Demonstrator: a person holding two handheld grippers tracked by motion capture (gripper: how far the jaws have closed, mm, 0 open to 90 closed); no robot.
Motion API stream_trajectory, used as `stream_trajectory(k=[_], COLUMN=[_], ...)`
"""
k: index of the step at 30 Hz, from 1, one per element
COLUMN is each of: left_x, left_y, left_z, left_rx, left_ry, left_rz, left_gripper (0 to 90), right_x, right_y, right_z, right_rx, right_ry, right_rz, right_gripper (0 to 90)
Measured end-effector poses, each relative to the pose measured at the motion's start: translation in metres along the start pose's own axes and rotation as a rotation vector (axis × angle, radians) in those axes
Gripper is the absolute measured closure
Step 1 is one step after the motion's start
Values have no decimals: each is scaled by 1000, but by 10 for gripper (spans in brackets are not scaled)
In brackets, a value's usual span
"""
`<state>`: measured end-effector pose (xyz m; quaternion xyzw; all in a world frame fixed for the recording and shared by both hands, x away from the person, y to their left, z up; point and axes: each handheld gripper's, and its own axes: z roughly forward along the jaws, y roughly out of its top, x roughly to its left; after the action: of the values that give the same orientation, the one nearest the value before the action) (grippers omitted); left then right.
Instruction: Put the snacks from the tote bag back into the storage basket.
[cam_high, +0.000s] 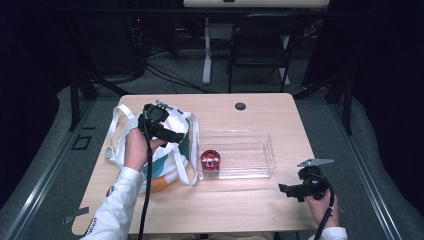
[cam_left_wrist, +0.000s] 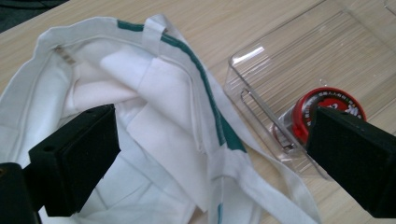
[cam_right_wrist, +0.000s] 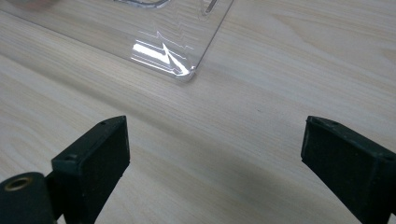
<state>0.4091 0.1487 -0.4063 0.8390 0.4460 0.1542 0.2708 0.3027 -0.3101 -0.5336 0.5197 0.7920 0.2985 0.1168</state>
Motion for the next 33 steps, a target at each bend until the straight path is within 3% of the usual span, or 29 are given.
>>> stream_trajectory(k=[16, 27, 33], left_x=[26, 45, 47], left_y=[-67, -112, -131], left_z=[-28, -37, -34], left_rx=[-23, -15, 0], left_ry=[84, 84, 92], left_rz=[-58, -120, -154], left_gripper=[4, 1, 1], right_x=[0, 0, 1], right_y=[0, -1, -1], right_z=[0, 0, 0], right_rx=[-5, -3, 4], right_ry=[-3, 1, 1], right_rz=[10, 7, 3], right_gripper=[76, 77, 77])
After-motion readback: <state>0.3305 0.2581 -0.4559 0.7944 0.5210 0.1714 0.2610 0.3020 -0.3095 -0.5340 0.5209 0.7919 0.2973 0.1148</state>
